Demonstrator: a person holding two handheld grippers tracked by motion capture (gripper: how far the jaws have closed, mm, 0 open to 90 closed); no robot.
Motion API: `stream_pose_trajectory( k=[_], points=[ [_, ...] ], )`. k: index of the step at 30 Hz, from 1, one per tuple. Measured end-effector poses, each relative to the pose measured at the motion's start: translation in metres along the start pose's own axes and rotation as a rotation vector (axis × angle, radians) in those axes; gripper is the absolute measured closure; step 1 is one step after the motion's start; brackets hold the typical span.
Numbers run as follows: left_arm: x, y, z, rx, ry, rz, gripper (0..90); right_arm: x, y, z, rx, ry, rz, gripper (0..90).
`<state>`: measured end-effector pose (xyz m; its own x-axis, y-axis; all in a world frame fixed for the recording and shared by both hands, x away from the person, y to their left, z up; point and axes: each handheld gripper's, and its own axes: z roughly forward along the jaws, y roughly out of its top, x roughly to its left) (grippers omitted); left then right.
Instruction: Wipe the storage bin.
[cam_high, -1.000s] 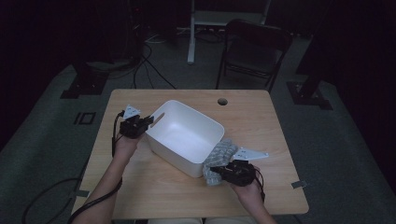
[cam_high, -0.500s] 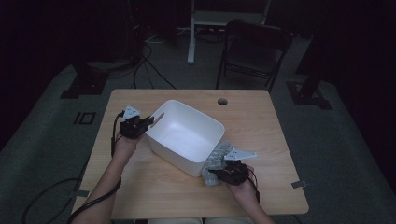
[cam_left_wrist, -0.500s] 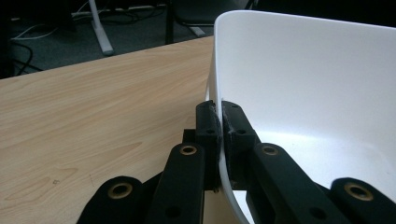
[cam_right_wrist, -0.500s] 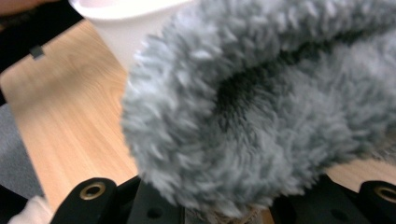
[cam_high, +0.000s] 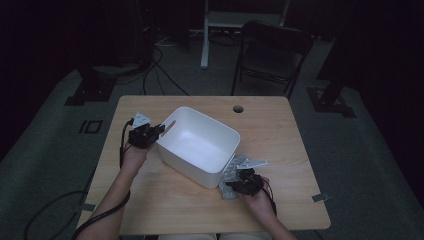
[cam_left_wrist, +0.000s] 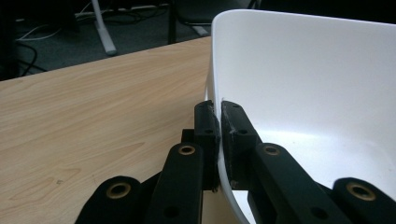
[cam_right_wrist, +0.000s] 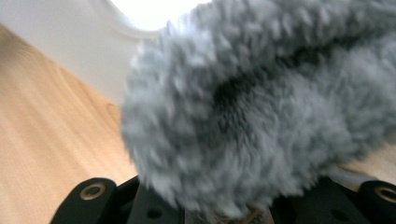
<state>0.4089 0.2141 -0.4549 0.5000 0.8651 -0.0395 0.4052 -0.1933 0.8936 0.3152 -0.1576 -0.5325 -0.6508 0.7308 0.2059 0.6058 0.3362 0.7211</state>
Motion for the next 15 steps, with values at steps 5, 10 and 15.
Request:
stream_pose_trajectory(
  k=[5, 10, 15],
  points=[
    [-0.001, 0.001, 0.0, 0.009, 0.012, 0.014, 86.6, 0.014, -0.002, -0.026, -0.071, 0.098, 0.008, 73.0],
    [-0.003, 0.002, 0.001, 0.014, 0.015, 0.012, 87.0, 0.04, 0.007, -0.061, -0.221, 0.232, -0.03, 72.6],
    [-0.003, 0.002, 0.001, 0.019, -0.002, 0.019, 87.3, 0.053, 0.017, -0.053, -0.211, 0.158, -0.105, 73.0]
  ],
)
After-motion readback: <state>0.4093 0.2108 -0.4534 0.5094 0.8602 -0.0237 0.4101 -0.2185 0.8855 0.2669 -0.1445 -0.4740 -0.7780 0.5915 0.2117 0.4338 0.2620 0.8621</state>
